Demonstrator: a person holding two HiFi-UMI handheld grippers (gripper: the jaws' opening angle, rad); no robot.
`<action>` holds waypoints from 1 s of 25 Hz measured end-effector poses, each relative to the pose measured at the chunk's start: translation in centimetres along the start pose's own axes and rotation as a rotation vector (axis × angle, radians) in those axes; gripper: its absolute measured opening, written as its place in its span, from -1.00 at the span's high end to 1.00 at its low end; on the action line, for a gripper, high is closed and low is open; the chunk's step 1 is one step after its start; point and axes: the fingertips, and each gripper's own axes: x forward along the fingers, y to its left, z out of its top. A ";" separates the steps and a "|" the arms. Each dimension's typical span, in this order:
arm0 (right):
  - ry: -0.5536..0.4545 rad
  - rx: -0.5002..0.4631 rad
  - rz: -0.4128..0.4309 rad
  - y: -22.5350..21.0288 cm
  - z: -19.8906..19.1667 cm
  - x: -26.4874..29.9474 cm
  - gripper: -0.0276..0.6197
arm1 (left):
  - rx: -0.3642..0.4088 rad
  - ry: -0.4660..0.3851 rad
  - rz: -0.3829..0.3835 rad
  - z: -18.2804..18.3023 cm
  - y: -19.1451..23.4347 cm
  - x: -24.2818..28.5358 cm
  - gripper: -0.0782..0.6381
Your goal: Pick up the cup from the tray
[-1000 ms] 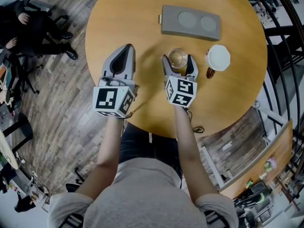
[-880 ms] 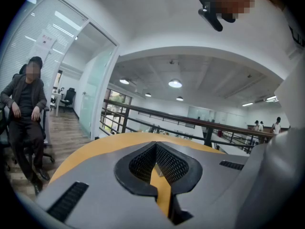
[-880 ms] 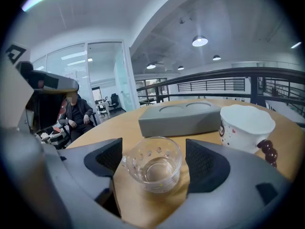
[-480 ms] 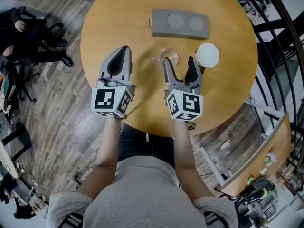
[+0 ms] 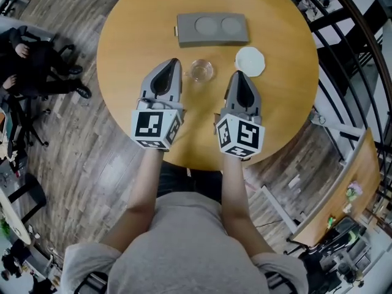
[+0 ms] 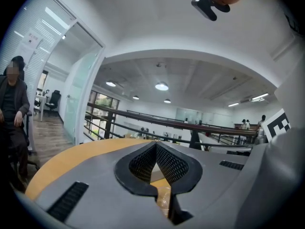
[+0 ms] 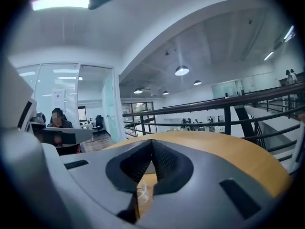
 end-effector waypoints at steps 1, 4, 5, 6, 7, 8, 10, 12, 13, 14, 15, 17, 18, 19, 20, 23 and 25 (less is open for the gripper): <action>-0.006 -0.002 -0.004 -0.2 0.4 -0.3 0.90 | 0.007 -0.003 -0.008 0.2 -0.6 0.1 0.76; -0.014 0.006 -0.011 -0.8 1.0 -0.8 0.90 | 0.020 -0.011 -0.033 0.7 -2.0 0.3 0.76; -0.014 0.010 -0.014 -1.0 1.1 -1.0 0.90 | 0.026 -0.011 -0.042 0.9 -2.5 0.4 0.76; -0.014 0.013 -0.016 -1.1 1.2 -1.1 0.90 | 0.032 -0.012 -0.049 1.1 -2.8 0.5 0.76; -0.015 0.014 -0.018 -1.2 1.2 -1.3 0.90 | 0.038 -0.013 -0.056 1.3 -3.2 0.5 0.76; -0.016 0.013 -0.020 -1.3 1.4 -1.4 0.90 | 0.043 -0.015 -0.061 1.5 -3.4 0.6 0.76; -0.020 0.010 -0.020 -1.3 1.7 -1.6 0.90 | 0.048 -0.019 -0.068 1.9 -3.8 0.6 0.76; -0.025 0.008 -0.016 -1.3 2.0 -1.7 0.90 | 0.052 -0.021 -0.071 2.1 -4.1 0.6 0.76; -0.027 0.011 -0.014 -1.3 2.1 -1.6 0.90 | 0.052 -0.022 -0.073 2.2 -4.2 0.7 0.76; -0.029 0.015 -0.011 -1.4 2.2 -1.6 0.90 | 0.051 -0.022 -0.075 2.3 -4.4 0.7 0.76; -0.029 0.017 -0.009 -1.5 2.3 -1.6 0.90 | 0.050 -0.022 -0.078 2.3 -4.5 0.8 0.76; -0.028 0.014 -0.009 -1.6 2.3 -1.5 0.90 | 0.055 -0.023 -0.086 2.4 -4.8 1.0 0.76; -0.028 0.012 -0.009 -1.5 2.3 -1.5 0.90 | 0.060 -0.023 -0.090 2.5 -4.9 1.1 0.76; -0.028 0.010 -0.008 -1.5 2.4 -1.4 0.90 | 0.064 -0.022 -0.093 2.6 -4.9 1.1 0.76; -0.028 0.008 -0.006 -1.3 2.4 -1.4 0.90 | 0.065 -0.022 -0.093 2.7 -4.8 1.1 0.76; -0.029 -0.001 -0.001 -1.1 2.7 -1.2 0.90 | 0.066 -0.024 -0.090 2.9 -4.4 1.2 0.76; -0.031 -0.007 0.001 -1.1 2.9 -1.0 0.90 | 0.066 -0.025 -0.088 3.0 -4.3 1.3 0.76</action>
